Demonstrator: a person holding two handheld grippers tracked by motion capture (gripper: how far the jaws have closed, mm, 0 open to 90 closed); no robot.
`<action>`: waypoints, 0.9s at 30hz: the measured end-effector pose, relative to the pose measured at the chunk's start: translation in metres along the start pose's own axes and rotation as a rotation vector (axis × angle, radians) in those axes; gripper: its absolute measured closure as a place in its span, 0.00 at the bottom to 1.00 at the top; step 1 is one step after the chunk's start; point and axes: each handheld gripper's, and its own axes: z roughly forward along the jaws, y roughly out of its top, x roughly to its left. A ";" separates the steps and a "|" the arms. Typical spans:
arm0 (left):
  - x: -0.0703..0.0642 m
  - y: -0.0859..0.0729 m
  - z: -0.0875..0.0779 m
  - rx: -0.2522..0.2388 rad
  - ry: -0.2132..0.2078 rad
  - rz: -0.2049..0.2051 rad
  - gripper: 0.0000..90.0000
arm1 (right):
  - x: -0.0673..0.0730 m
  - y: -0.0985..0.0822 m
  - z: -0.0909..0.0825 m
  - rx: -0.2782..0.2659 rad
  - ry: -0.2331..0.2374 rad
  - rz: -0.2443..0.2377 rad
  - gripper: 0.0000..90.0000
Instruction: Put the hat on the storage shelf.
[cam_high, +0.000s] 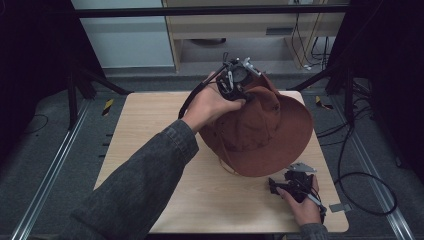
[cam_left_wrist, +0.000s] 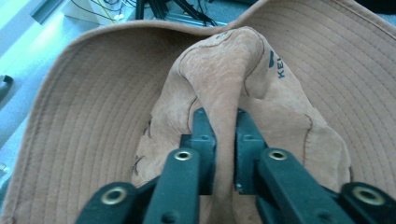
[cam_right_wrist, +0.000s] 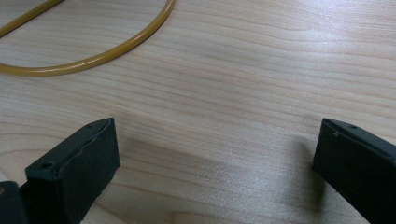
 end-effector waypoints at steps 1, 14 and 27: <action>0.000 -0.001 0.000 0.002 0.001 0.003 0.86 | 0.000 0.000 0.000 0.000 0.000 0.000 0.01; -0.002 -0.008 -0.001 -0.022 0.020 -0.014 0.59 | 0.000 0.000 0.000 0.000 0.000 0.000 0.01; -0.003 -0.015 -0.027 -0.059 0.036 -0.012 0.32 | 0.000 0.000 0.000 0.000 0.000 0.000 0.01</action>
